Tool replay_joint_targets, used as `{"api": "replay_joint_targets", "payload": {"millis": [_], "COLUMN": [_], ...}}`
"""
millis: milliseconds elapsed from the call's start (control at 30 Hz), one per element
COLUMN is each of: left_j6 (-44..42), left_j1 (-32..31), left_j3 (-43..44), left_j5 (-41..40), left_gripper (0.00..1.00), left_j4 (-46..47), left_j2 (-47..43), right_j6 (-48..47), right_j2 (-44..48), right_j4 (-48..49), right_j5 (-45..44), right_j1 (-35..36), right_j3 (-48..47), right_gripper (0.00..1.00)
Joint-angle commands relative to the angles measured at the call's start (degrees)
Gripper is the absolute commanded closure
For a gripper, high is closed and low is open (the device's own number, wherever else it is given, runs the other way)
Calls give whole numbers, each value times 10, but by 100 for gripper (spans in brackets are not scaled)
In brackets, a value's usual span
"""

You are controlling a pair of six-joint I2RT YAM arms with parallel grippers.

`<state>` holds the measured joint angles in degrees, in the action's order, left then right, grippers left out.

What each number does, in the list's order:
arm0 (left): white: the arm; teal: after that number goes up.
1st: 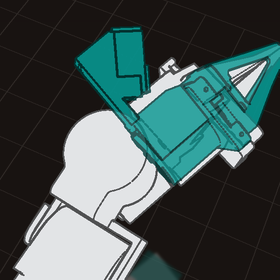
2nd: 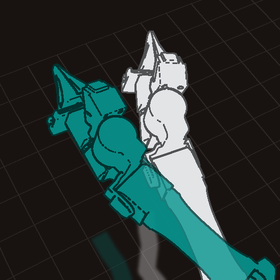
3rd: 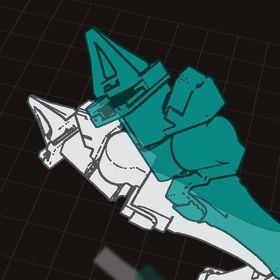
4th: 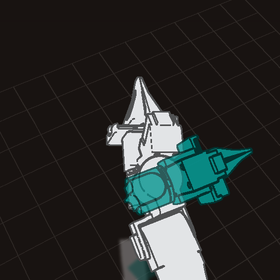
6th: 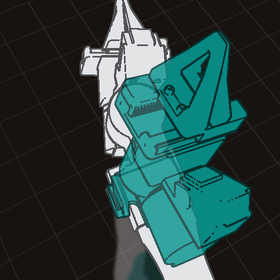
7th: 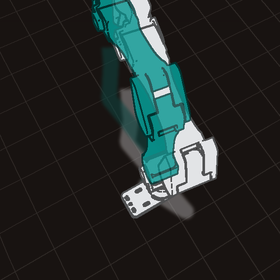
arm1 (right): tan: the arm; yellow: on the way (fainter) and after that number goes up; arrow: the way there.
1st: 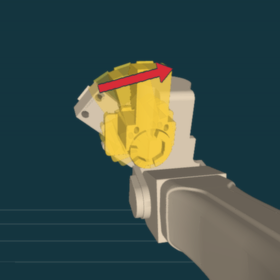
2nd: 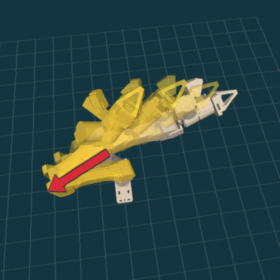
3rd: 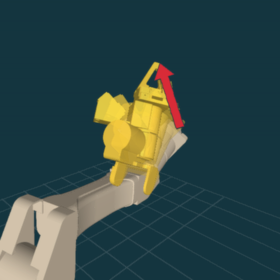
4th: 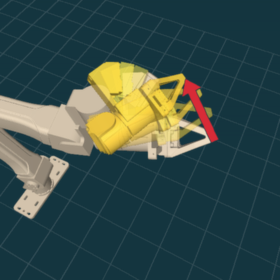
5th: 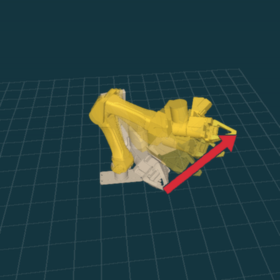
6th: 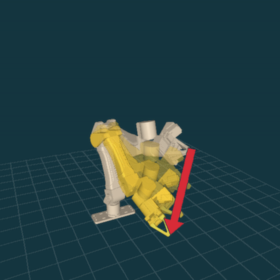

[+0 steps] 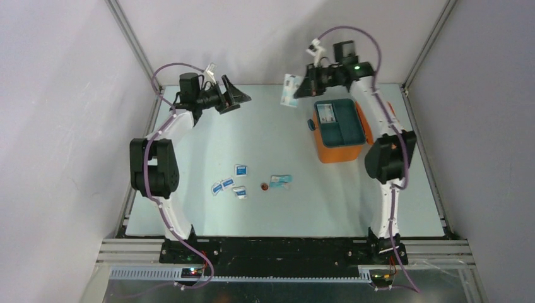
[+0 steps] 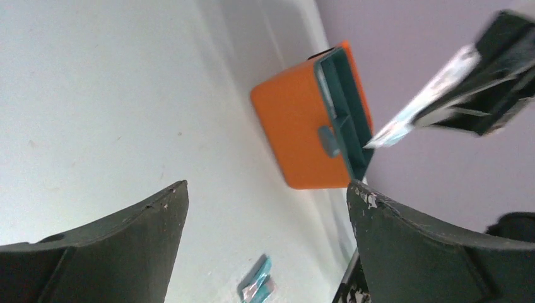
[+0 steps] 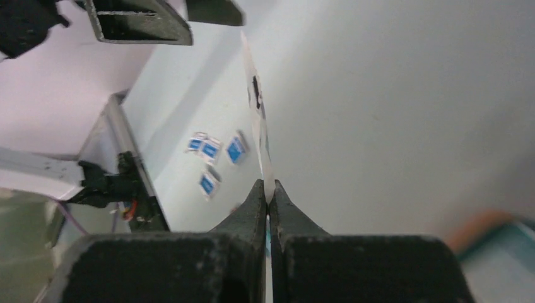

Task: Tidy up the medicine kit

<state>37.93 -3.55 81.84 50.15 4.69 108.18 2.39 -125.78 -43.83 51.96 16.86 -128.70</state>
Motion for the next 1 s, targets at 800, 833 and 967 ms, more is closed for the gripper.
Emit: {"api": "replay_joint_targets", "payload": {"millis": [800, 833, 967], "left_j6": [-167, -169, -178], "left_j1": [-27, -27, -27], "left_j3": [-14, -15, -23], "left_j5": [-116, -118, -123], "left_gripper": [0, 0, 0], "left_j4": [-168, -169, -173], "left_j2": [-97, -99, -103], "right_j6": [-232, -233, -228], "right_j2": [-8, -12, -29], "right_j4": [-325, -324, -314], "right_j5": [-229, -225, -223], "right_j1": [-120, -120, -121], "right_j3": [-84, -86, -91], "right_gripper": [100, 100, 100]}}
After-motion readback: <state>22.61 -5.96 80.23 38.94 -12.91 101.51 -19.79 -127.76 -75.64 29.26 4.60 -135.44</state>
